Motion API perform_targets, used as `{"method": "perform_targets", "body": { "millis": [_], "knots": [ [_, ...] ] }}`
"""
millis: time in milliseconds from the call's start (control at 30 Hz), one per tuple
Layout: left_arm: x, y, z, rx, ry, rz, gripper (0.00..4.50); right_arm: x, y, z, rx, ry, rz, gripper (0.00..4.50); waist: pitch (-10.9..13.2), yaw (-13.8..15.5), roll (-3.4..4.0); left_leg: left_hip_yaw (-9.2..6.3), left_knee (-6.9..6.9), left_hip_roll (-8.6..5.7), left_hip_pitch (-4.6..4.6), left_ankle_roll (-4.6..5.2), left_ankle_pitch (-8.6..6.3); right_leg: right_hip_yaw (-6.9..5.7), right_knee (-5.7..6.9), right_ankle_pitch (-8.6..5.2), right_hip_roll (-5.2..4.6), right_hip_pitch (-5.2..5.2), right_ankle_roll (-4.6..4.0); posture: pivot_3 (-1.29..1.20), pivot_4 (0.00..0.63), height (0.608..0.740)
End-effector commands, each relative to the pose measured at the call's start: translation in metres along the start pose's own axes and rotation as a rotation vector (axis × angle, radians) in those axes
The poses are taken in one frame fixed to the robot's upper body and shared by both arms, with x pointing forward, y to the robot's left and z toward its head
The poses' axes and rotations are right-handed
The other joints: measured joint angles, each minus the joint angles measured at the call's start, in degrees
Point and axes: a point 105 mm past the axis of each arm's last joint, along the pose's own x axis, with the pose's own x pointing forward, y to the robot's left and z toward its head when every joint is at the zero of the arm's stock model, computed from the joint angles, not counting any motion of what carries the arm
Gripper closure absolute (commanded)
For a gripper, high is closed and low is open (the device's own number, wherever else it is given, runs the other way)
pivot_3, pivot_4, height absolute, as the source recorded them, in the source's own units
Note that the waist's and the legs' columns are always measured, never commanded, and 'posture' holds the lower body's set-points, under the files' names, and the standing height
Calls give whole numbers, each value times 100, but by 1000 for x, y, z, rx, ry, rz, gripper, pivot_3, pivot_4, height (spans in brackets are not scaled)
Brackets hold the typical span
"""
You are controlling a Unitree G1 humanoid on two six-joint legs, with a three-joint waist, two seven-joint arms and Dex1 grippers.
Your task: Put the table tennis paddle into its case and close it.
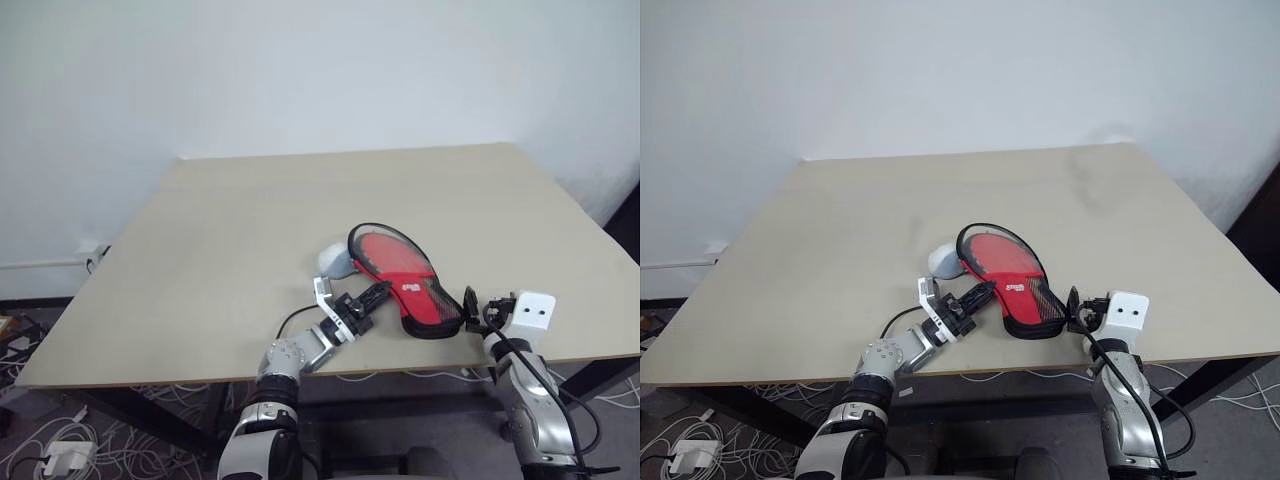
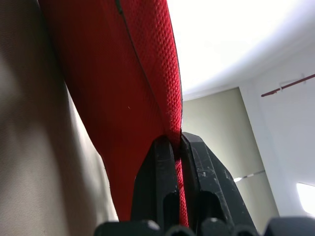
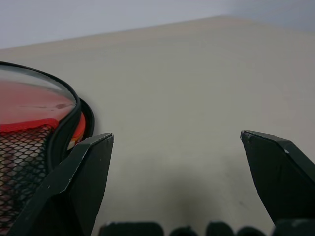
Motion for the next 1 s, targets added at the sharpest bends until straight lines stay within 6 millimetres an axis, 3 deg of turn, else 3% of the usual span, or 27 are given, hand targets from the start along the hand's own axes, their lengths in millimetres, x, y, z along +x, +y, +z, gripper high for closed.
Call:
{"method": "perform_targets", "body": {
  "millis": [33, 233, 467, 633, 1000],
  "knots": [
    [-109, -90, 5, 245, 1004, 471, 4420, 80, -36, 174, 669, -384, 8, 0, 0, 1, 0, 0, 0, 0, 0, 0, 0, 0, -1, 0, 0, 0, 0, 0, 0, 740],
    [-108, -92, 5, 260, 1005, 454, 4420, 79, 8, 156, 498, -257, 186, 0, 0, 0, 0, -1, -1, 0, 0, 0, 0, 0, -1, 0, -1, 0, 0, 0, 0, 740],
    [-98, -92, 8, 304, 954, 427, 4420, 69, 26, 120, 357, -130, 279, 0, 1, -1, 1, -1, -4, 1, 0, -1, -1, 0, -3, 0, -1, 0, 0, 0, 0, 740],
    [-92, -97, 9, 331, 917, 382, 4420, 58, 42, 110, 282, -101, 378, 0, 1, 1, 1, 0, -6, 1, 0, -1, -1, 0, -4, -1, -2, -1, 0, 0, 0, 740],
    [-81, -102, 10, 361, 878, 350, 4420, 63, 38, 110, 268, -128, 319, 0, 2, 4, 3, -1, -13, 2, 0, -2, -2, -2, -7, -2, -3, -2, 0, 0, 0, 740]
  ]
}}
